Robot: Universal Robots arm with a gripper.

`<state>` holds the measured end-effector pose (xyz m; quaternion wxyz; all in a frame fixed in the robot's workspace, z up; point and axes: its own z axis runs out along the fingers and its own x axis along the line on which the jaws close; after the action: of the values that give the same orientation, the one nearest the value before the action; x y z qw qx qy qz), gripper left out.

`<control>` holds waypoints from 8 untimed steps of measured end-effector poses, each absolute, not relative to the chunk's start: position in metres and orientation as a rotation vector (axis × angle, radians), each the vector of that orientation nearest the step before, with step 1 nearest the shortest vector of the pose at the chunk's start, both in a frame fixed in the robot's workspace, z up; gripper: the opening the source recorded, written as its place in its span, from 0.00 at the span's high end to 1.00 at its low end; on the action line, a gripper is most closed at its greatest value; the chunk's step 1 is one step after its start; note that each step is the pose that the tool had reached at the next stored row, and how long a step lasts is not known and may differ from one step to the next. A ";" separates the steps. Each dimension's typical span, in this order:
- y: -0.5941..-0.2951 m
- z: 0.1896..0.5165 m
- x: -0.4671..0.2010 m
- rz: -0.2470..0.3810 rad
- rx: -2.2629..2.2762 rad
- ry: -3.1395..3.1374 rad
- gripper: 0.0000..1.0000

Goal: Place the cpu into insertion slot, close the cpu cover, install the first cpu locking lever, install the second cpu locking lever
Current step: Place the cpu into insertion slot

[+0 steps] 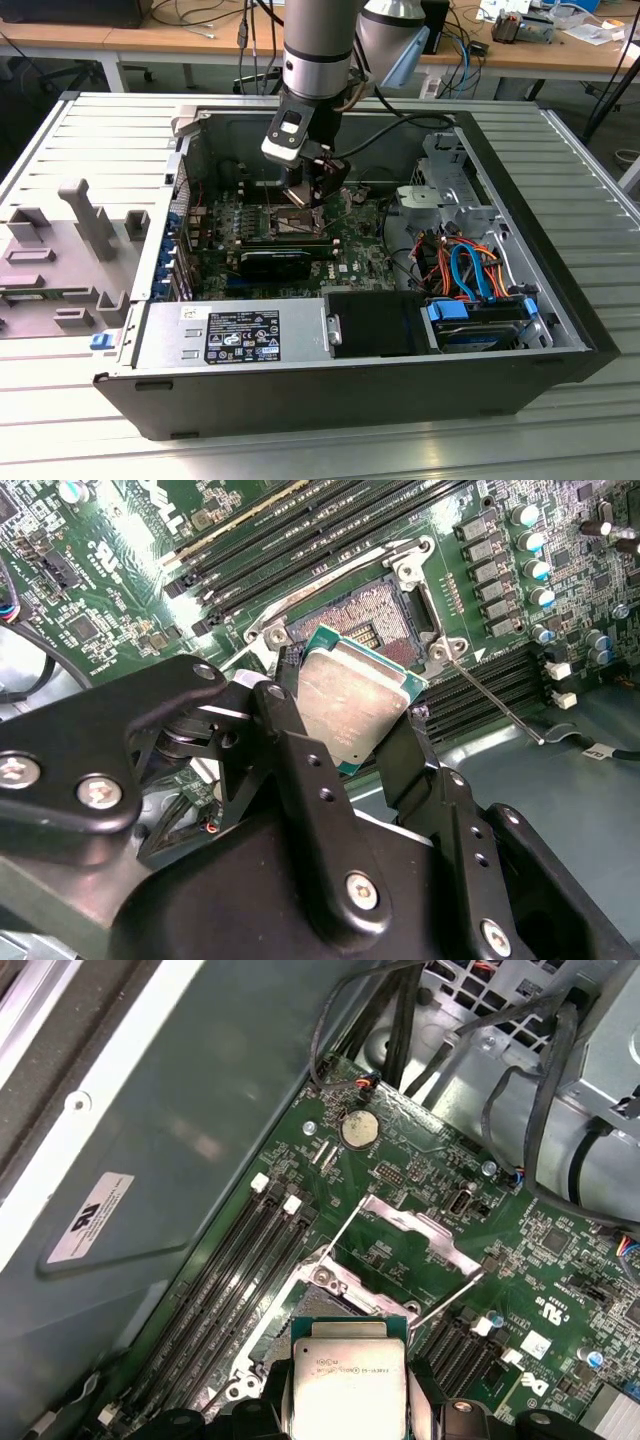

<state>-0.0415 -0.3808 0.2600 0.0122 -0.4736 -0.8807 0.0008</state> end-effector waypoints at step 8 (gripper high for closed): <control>-0.381 0.260 -0.041 0.002 -1.509 -2.728 0.45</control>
<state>-0.0414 -0.3808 0.2597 0.0122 -0.4840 -0.8750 0.0006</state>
